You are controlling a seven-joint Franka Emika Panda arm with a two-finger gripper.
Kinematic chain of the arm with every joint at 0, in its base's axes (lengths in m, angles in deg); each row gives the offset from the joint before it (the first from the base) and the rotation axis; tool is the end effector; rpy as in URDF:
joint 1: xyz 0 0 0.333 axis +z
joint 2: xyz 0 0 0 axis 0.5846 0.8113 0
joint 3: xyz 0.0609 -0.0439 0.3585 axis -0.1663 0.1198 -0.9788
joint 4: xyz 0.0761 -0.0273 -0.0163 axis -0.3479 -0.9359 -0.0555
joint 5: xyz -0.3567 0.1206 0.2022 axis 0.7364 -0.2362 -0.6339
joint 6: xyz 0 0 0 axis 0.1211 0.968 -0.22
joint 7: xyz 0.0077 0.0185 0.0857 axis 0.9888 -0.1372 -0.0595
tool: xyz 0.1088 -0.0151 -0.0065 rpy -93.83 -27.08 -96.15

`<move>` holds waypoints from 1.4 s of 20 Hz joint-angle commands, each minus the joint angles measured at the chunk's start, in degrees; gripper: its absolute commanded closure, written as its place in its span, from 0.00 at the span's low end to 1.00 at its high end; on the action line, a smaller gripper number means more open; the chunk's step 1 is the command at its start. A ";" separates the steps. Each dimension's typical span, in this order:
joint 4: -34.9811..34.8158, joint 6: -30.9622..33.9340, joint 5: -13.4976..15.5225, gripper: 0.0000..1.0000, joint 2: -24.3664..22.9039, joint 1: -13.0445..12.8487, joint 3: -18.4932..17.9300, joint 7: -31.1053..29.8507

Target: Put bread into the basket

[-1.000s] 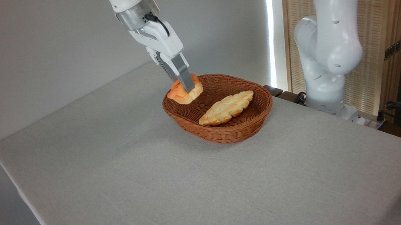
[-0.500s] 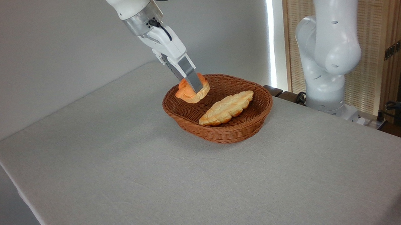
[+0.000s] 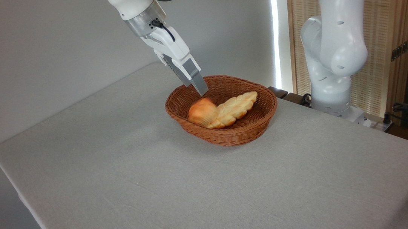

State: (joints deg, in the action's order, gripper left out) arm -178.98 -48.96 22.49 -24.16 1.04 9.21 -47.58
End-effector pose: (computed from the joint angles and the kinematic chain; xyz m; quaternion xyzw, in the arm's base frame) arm 0.4207 -0.2257 0.5491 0.8689 -0.4665 -0.1629 0.0274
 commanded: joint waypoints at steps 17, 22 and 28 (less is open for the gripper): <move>3.27 -18.41 -2.11 0.00 -0.41 1.87 -11.34 0.55; 3.27 -21.75 -3.26 0.00 -0.06 1.87 -15.13 2.83; 3.27 -23.16 -4.57 0.00 1.35 1.87 -17.06 2.92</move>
State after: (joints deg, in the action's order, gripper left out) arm -175.90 -70.85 19.84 -24.05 3.29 -7.17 -45.22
